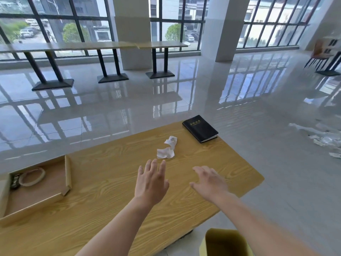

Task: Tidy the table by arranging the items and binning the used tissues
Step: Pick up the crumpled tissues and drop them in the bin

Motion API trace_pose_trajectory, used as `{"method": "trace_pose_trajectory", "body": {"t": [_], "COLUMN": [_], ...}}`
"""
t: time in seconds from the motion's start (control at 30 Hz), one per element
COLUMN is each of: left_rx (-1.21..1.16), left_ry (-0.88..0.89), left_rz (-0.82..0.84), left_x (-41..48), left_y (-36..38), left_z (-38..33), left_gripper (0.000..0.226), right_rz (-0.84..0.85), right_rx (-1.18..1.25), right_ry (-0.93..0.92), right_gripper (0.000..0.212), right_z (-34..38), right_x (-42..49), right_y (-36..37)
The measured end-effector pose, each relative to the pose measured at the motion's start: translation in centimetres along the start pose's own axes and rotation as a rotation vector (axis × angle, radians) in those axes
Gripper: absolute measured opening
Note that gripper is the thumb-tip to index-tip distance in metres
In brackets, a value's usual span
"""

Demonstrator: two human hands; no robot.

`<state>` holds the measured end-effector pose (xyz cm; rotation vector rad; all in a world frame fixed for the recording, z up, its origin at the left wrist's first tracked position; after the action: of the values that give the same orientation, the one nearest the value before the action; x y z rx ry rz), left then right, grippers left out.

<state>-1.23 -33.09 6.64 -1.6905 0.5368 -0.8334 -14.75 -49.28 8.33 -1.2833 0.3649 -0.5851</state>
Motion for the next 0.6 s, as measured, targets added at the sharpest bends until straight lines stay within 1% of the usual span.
{"method": "trace_pose_trajectory", "body": {"t": [0.3, 0.4, 0.6], "left_rx": [0.031, 0.051, 0.071], "left_ry": [-0.052, -0.088, -0.178], "left_rz": [0.03, 0.059, 0.122], "left_x": [4.4, 6.5, 10.6], "left_y": [2.5, 4.1, 7.9], "left_z": [1.4, 1.6, 1.5], "left_gripper": [0.066, 0.067, 0.066], "right_rz": [0.071, 0.1, 0.154], "right_rx": [0.028, 0.038, 0.079], "right_ry": [-0.038, -0.075, -0.172], "right_gripper": [0.057, 0.057, 0.049], "right_z": [-0.7, -1.3, -3.1], "right_x": [6.6, 10.0, 17.4], "right_y": [2.0, 3.0, 5.6]}}
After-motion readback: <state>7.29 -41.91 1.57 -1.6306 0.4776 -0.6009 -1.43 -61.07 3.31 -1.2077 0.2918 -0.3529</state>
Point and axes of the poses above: each hand's wrist, its own x-axis towards the middle knuckle, its own y-axis out of the palm, z = x × y, the point moved 1 cm from there along x, towards the middle knuckle, and after that the axes turned 9 degrees about -z, right-handed, at the moved point
